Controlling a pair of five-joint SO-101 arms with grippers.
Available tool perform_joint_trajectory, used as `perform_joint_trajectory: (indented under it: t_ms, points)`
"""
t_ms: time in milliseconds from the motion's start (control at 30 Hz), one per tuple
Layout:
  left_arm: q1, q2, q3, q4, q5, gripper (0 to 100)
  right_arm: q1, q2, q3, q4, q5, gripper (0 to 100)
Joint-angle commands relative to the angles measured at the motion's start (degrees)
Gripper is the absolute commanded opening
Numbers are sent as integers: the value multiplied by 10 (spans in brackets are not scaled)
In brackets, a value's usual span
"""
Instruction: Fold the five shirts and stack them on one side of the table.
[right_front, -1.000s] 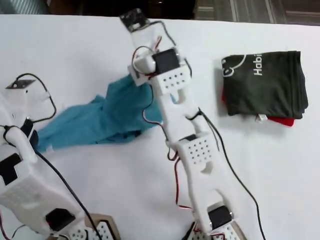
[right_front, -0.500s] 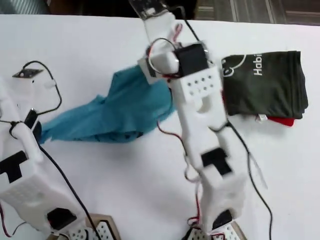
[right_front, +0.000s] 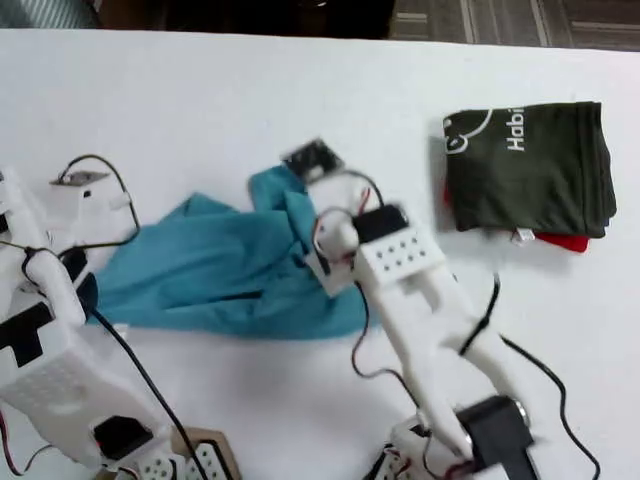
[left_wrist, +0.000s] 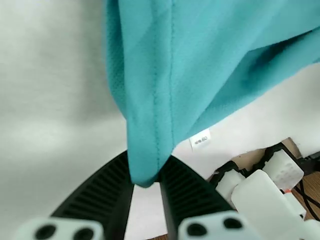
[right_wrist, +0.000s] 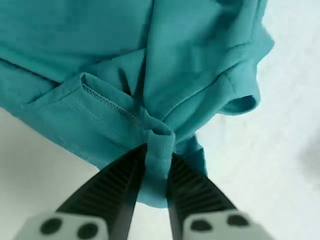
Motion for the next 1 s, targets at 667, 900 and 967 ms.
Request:
perform_joint_trajectory:
  t_ms: [667, 900, 967]
  points:
    - [-1, -32, 3, -30, -2, 25, 29, 84, -97, -124, -10, 275]
    - [-2, -32, 3, -30, -2, 25, 23, 289, -301, 2, -39, 372]
    - [-2, -32, 3, -30, -2, 25, 23, 331, -337, 32, -36, 372]
